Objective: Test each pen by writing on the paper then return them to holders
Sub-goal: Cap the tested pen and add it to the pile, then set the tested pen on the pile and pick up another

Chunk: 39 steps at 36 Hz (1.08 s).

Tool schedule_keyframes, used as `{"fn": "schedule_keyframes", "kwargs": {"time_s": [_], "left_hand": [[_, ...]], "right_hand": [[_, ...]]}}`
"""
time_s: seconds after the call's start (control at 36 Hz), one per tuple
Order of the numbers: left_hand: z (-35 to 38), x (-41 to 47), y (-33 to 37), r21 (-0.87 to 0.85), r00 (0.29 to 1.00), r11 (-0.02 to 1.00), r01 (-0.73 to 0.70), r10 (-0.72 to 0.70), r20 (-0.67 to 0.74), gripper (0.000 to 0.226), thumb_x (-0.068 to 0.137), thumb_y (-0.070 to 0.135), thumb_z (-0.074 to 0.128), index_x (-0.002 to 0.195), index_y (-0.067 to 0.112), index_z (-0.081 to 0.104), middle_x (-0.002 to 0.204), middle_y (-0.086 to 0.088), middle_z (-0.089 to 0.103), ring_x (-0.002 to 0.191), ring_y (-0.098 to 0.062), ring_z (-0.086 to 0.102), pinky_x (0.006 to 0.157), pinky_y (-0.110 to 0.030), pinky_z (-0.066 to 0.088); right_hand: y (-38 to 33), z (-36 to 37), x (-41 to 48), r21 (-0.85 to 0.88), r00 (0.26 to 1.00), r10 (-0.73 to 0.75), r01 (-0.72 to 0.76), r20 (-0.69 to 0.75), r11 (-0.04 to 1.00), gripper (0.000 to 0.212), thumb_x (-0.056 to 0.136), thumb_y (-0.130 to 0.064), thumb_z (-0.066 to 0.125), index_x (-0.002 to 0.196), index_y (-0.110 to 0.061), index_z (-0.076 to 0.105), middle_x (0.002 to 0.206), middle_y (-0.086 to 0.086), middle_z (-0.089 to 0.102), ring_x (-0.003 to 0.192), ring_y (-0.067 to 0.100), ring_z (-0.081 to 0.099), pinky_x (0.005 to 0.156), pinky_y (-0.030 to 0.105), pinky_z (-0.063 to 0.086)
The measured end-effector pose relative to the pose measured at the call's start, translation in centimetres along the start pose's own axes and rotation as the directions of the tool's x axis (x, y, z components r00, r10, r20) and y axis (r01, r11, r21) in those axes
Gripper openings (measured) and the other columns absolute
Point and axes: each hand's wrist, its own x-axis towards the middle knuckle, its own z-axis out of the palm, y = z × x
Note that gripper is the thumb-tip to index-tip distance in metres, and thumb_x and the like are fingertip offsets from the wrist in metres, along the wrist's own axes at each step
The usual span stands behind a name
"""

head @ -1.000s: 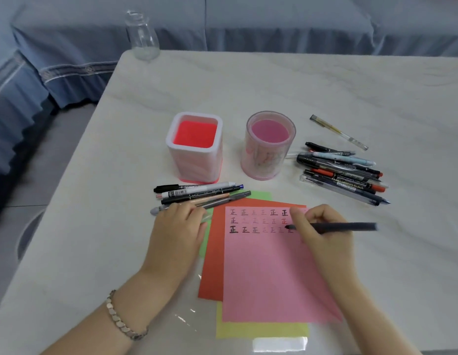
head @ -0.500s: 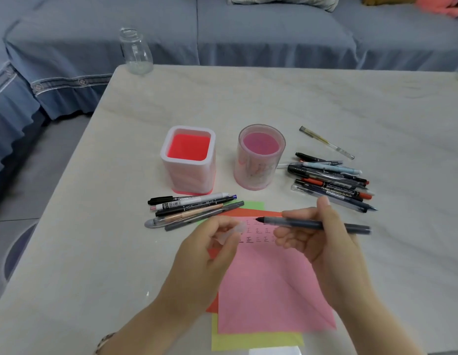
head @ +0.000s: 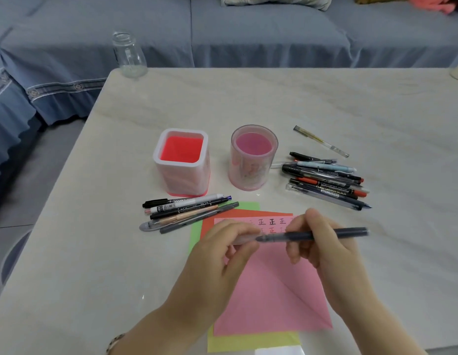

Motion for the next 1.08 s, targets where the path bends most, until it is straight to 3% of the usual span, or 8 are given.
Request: {"fn": "schedule_keyframes", "kwargs": {"time_s": [0.22,0.33,0.5,0.64,0.75,0.86,1.0,1.08], "left_hand": [[1.6,1.4,1.2,-0.015,0.975,0.996,-0.084,0.085,0.205,0.022,0.088,0.041,0.045,0.086,0.026,0.06,0.072,0.023,0.051,0.071,0.005,0.048,0.065,-0.006,0.033],[2.1,2.6,2.4,-0.165,0.927,0.968,0.191,-0.123,0.355,0.012,0.086,0.034,0.054,0.076,0.033,0.062,0.06,0.014,0.049,0.055,0.0,0.04,0.055,-0.015,0.033],[1.4,4.7,3.0,-0.348,0.617,0.618,0.705,-0.293,0.73,0.024,0.092,0.016,0.05,0.072,0.014,0.063,0.048,0.007,0.036,0.041,-0.004,0.024,0.041,-0.013,0.02],[1.3,3.9,0.3,0.001,0.845,0.936,0.351,-0.317,0.431,0.013,0.094,0.021,0.051,0.084,0.028,0.055,0.059,0.013,0.052,0.057,-0.009,0.044,0.057,-0.024,0.037],[-0.1,2.1,-2.3,0.333,0.967,0.93,0.155,-0.212,0.142,0.01,0.093,0.026,0.053,0.1,0.031,0.059,0.096,0.019,0.061,0.093,-0.001,0.054,0.083,-0.022,0.042],[-1.3,0.9,-4.2,0.346,0.978,0.915,0.209,-0.199,-0.065,0.009,0.092,0.023,0.054,0.097,0.029,0.059,0.095,0.02,0.058,0.096,-0.003,0.054,0.08,-0.018,0.04],[-2.9,1.0,-5.6,0.404,0.968,0.891,0.208,-0.126,-0.219,0.008,0.091,0.023,0.055,0.093,0.02,0.063,0.089,0.018,0.056,0.088,-0.007,0.054,0.074,-0.012,0.038],[-3.7,1.8,-6.6,0.523,0.965,0.834,0.174,-0.037,-0.261,0.016,0.085,0.021,0.053,0.09,0.011,0.064,0.085,0.002,0.06,0.079,-0.021,0.057,0.07,-0.034,0.048]], "right_hand": [[-0.1,-1.0,-0.1,0.014,0.992,-0.112,0.113,-0.059,0.993,0.042,0.087,-0.015,0.046,0.047,-0.015,0.055,0.037,0.009,0.046,0.034,0.014,0.041,0.04,0.015,0.036],[-0.4,-2.2,0.3,-0.047,0.986,-0.165,0.163,-0.029,0.985,0.034,0.076,-0.02,0.043,0.045,-0.018,0.056,0.037,0.009,0.048,0.035,0.015,0.043,0.042,0.016,0.039],[0.0,-3.1,1.3,-0.018,0.988,-0.14,0.141,0.065,0.99,0.029,0.075,-0.017,0.044,0.051,-0.001,0.045,0.041,0.012,0.052,0.037,0.015,0.047,0.042,0.017,0.039],[1.8,-4.2,3.7,-0.414,0.948,0.031,0.109,0.317,0.904,0.015,0.083,-0.002,0.064,0.074,-0.014,0.062,0.056,-0.005,0.063,0.052,0.004,0.055,0.056,0.016,0.045],[3.4,-6.1,7.6,-0.853,0.969,-0.132,0.247,0.21,0.46,0.036,0.078,0.008,0.059,0.104,-0.017,0.066,0.092,-0.006,0.064,0.088,0.015,0.057,0.083,0.019,0.038],[2.6,-7.5,11.3,-0.974,0.914,-0.401,0.144,0.064,0.172,0.036,0.079,0.009,0.053,0.112,-0.002,0.063,0.113,0.019,0.061,0.108,0.039,0.051,0.091,0.041,0.035],[2.6,-8.2,13.0,-0.998,0.986,-0.165,0.003,0.014,-0.066,0.043,0.085,-0.003,0.047,0.127,-0.013,0.049,0.126,0.012,0.05,0.119,0.033,0.04,0.099,0.039,0.025],[2.9,-8.6,13.2,-0.993,0.984,-0.172,0.033,0.053,-0.115,0.039,0.085,-0.002,0.049,0.123,-0.011,0.053,0.121,0.014,0.051,0.117,0.034,0.042,0.098,0.039,0.025]]}}
